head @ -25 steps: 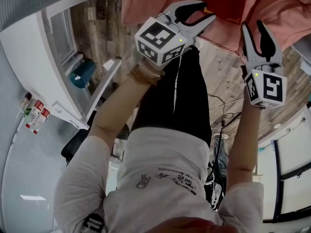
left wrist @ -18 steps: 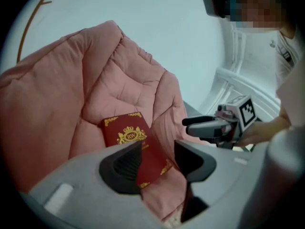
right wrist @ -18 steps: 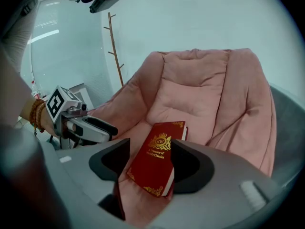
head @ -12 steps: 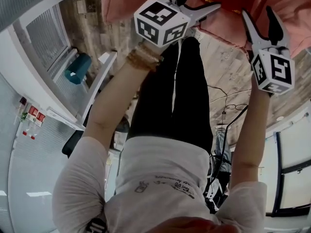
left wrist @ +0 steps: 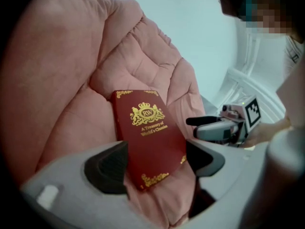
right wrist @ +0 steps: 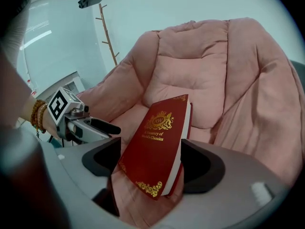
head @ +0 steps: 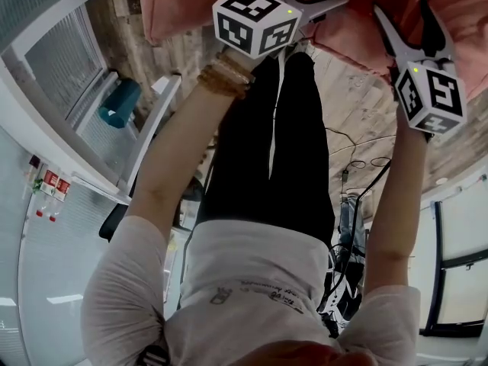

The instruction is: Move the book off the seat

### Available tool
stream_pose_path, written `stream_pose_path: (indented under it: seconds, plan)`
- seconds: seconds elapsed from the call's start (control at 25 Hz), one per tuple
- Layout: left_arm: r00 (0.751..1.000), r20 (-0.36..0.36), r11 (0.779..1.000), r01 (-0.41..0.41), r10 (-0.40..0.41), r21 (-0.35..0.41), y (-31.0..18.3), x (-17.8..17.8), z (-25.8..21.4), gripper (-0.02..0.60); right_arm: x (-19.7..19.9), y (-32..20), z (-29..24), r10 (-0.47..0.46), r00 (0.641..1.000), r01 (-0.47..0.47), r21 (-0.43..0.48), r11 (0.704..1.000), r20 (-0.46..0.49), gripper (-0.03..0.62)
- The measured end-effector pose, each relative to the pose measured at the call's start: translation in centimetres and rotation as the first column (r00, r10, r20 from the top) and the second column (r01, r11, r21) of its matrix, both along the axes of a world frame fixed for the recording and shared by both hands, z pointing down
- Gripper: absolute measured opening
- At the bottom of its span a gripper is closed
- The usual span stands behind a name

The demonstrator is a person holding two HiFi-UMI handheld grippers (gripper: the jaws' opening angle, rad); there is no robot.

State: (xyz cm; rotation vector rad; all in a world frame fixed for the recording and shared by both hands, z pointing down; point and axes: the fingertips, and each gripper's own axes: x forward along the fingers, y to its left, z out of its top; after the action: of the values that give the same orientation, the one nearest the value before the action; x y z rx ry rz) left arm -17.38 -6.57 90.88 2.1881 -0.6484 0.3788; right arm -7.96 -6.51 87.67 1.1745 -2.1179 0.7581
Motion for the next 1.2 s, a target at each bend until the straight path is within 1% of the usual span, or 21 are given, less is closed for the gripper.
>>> stream_pose_path:
  seconds: [0.08, 0.24, 0.32, 0.52, 0.72, 0.88, 1.04, 1.2]
  plan:
    - [1.000, -0.006, 1.000, -0.001, 0.001, -0.016, -0.4, 0.2, 0.7, 0.380, 0.0, -0.1, 0.6, -0.002, 1.000, 0.002, -0.010, 1.000, 0.001, 0.408]
    - [1.000, -0.021, 0.999, -0.016, 0.015, -0.049, -0.8, 0.4, 1.9, 0.426, -0.2, -0.5, 1.6, -0.002, 1.000, 0.002, -0.031, 1.000, 0.008, 0.431]
    - [1.000, -0.024, 0.998, -0.021, 0.020, -0.062, -1.3, 0.6, 2.8, 0.431, -0.2, -0.9, 2.6, -0.004, 1.000, 0.005, -0.045, 0.999, 0.013, 0.439]
    - [1.000, -0.008, 0.994, -0.026, 0.025, -0.109, -3.4, 1.5, 6.9, 0.442, 0.1, -2.5, 6.8, -0.019, 0.999, 0.022, -0.087, 0.996, 0.032, 0.465]
    - [0.999, -0.006, 0.991, -0.044, 0.044, -0.127, -3.2, 1.7, 6.9, 0.451, 0.0, -2.1, 6.6, -0.008, 0.999, 0.011, -0.106, 0.994, 0.031, 0.480]
    - [0.999, -0.012, 0.989, -0.053, 0.052, -0.137, -2.9, 1.8, 6.8, 0.457, 0.2, -1.8, 6.5, 0.002, 1.000, 0.000, -0.112, 0.994, 0.019, 0.474]
    - [0.998, -0.020, 0.989, -0.066, 0.064, -0.129, -2.8, 2.0, 6.8, 0.457, 0.2, -1.4, 6.7, 0.010, 1.000, -0.009, -0.117, 0.993, 0.010, 0.457]
    - [0.998, -0.016, 0.990, -0.056, 0.054, -0.133, -2.9, 1.8, 6.9, 0.457, 0.0, -1.4, 6.8, 0.014, 1.000, -0.014, -0.113, 0.994, -0.003, 0.434]
